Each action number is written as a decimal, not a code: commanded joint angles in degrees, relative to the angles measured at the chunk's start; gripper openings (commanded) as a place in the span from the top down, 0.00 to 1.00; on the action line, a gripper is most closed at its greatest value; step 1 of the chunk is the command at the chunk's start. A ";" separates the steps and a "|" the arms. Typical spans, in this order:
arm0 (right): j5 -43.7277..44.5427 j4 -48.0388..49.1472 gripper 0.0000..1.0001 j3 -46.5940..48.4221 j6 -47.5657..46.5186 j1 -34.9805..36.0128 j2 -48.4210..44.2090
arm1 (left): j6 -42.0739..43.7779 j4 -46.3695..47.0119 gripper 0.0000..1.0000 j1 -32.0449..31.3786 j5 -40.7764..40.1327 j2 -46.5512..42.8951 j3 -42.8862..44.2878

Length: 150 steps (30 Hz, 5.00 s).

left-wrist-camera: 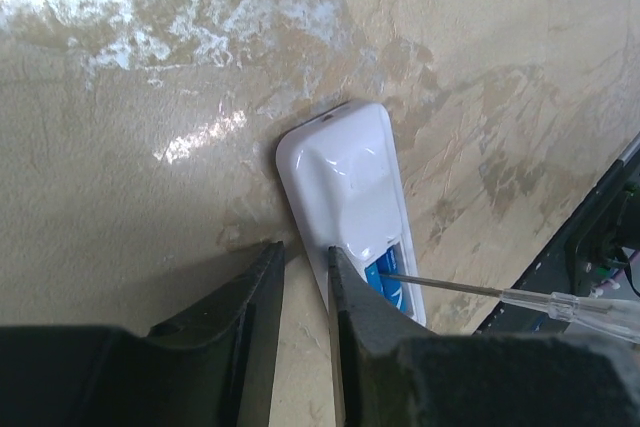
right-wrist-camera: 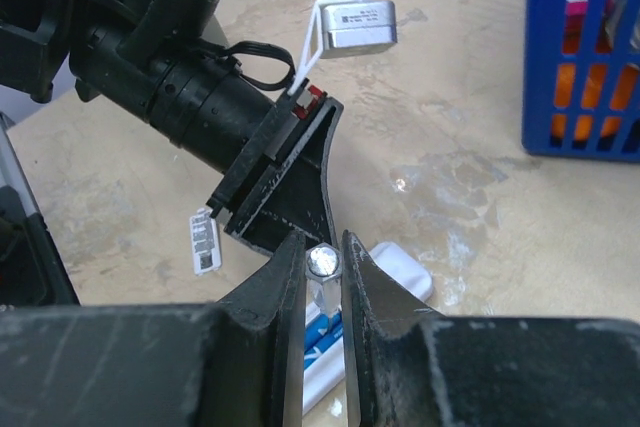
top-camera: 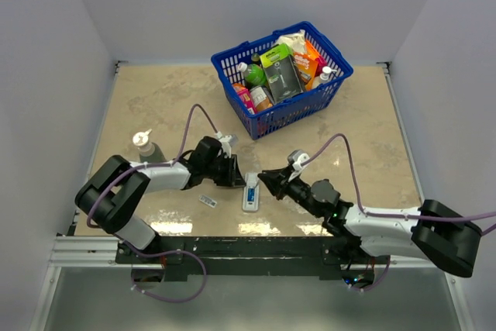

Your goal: Unload the batteries from the remote control

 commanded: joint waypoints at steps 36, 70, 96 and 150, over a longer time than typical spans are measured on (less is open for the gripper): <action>-7.27 -12.09 0.80 0.14 -1.11 2.98 2.56 | -1.37 4.41 0.66 -0.60 3.88 -5.03 -3.12; -9.73 -9.63 0.88 4.01 1.08 2.98 15.30 | -1.72 5.47 0.70 -0.69 3.01 -1.60 -5.23; 9.69 -6.83 0.85 -11.81 20.51 2.98 -3.33 | -2.07 2.57 0.72 -0.69 -0.07 -0.72 -6.64; 1.43 -19.04 0.78 0.76 3.64 9.22 -1.84 | -1.46 -2.27 0.63 2.48 -1.13 -12.41 -3.39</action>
